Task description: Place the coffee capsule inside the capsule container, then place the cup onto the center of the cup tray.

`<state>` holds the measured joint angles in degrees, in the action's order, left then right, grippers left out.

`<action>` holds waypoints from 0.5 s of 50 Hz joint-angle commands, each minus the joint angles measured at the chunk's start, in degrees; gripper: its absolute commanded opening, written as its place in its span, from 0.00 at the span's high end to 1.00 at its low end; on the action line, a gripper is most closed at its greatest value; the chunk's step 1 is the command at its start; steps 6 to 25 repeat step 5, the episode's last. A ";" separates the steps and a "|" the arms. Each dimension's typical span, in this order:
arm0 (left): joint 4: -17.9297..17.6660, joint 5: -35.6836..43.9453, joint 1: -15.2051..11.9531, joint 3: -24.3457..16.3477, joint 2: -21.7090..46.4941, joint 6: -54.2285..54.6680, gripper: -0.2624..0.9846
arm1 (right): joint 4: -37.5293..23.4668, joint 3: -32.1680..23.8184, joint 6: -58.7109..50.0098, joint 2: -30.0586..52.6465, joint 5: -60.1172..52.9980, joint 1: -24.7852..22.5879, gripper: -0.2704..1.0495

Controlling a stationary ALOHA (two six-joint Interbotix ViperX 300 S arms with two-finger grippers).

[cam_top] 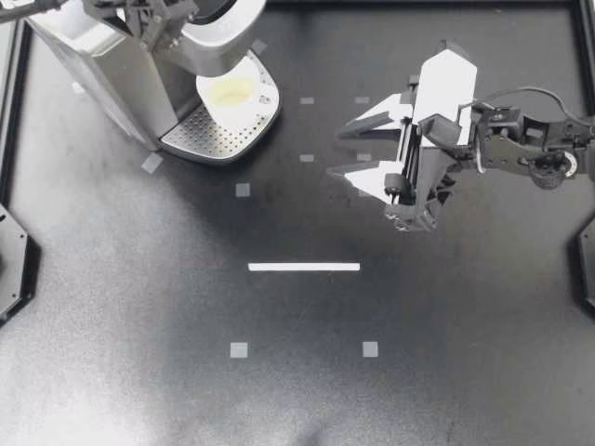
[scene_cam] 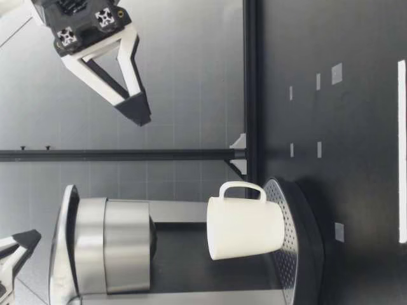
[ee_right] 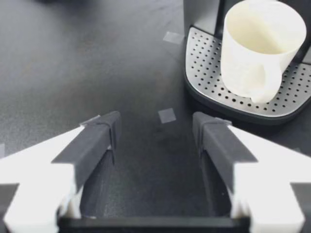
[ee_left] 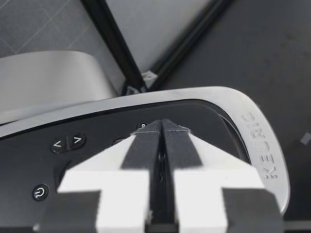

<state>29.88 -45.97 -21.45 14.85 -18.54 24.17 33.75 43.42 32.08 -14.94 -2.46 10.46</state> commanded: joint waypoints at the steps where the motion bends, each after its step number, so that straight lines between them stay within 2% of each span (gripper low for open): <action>1: 0.00 0.53 0.00 -1.58 -0.62 0.09 0.75 | 0.09 -0.70 0.00 -1.32 -0.53 -0.26 0.36; 25: 0.00 0.53 0.00 -1.58 -0.26 0.00 0.75 | 0.00 -0.70 0.00 -1.23 -0.53 -0.26 0.36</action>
